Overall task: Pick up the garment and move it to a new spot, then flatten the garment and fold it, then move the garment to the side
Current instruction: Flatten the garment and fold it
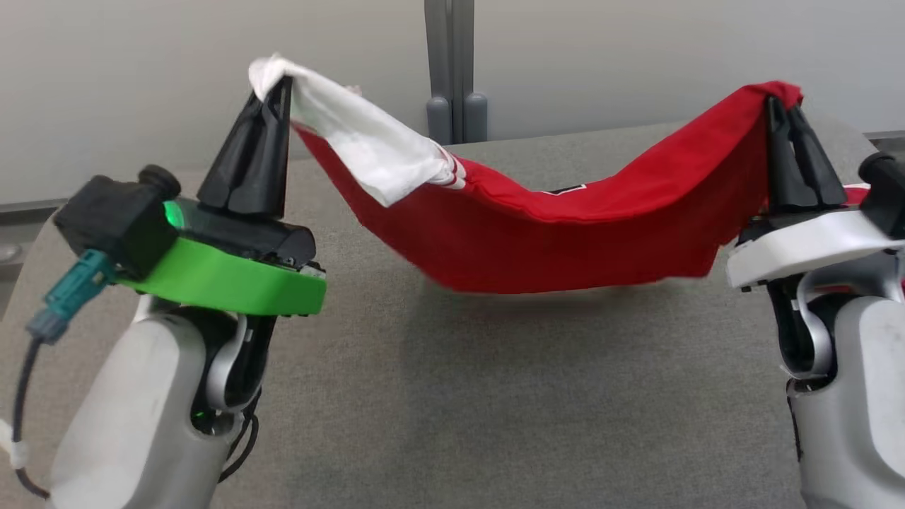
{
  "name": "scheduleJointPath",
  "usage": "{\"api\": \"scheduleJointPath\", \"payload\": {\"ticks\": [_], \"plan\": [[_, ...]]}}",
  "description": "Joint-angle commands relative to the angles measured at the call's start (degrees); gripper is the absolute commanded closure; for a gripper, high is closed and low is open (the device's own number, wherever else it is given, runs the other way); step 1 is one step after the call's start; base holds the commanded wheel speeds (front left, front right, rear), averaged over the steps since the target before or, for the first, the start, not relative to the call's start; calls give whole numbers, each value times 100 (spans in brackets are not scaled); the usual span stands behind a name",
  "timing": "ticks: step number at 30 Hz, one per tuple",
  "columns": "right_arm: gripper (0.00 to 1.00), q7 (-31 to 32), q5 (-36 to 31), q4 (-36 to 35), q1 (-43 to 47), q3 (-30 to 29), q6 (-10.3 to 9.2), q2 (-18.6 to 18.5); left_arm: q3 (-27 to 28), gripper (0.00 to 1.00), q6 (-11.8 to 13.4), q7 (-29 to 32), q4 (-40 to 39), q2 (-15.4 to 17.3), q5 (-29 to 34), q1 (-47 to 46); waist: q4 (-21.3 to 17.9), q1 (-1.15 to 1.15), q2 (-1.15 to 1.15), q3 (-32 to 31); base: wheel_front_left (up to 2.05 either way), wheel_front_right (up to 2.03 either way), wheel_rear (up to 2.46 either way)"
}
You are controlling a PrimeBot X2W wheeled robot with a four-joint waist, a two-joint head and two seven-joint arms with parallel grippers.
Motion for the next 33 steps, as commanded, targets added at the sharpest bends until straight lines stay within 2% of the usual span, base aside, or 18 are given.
{"api": "scheduleJointPath", "payload": {"ticks": [1,4,10,16,20,25,29,33], "plan": [[100,173,43,-440,167,-14,-7,-42,80,100,16,117,-300,92,-96,-122,-59,0,0,-206,0,0,0],[100,579,72,-1470,386,-37,-7,-124,210,100,32,413,-1019,242,-237,-246,-105,0,0,-286,0,0,0],[100,1186,63,-3069,689,-163,-7,-321,331,100,145,956,-2291,541,-178,-512,-194,0,0,-409,0,0,0],[100,1595,78,-4298,870,-400,-7,-402,523,100,389,1435,-3292,662,-251,-684,-291,0,0,-476,0,0,0],[100,1816,75,-4783,938,-530,-7,-473,675,100,549,1692,-3654,725,-348,-745,-337,0,0,-432,0,0,0],[100,2050,224,-4710,991,-564,-7,-512,658,100,613,1953,-3517,720,-544,-732,-348,0,0,-160,0,0,0],[100,2091,553,-4116,723,-407,-7,-492,595,100,512,2035,-2990,678,-705,-980,-319,0,0,380,0,0,0],[100,1992,680,-3117,-165,-80,-7,-671,510,100,350,2129,-1939,567,-770,-1642,-271,0,0,1140,0,0,0]]}}
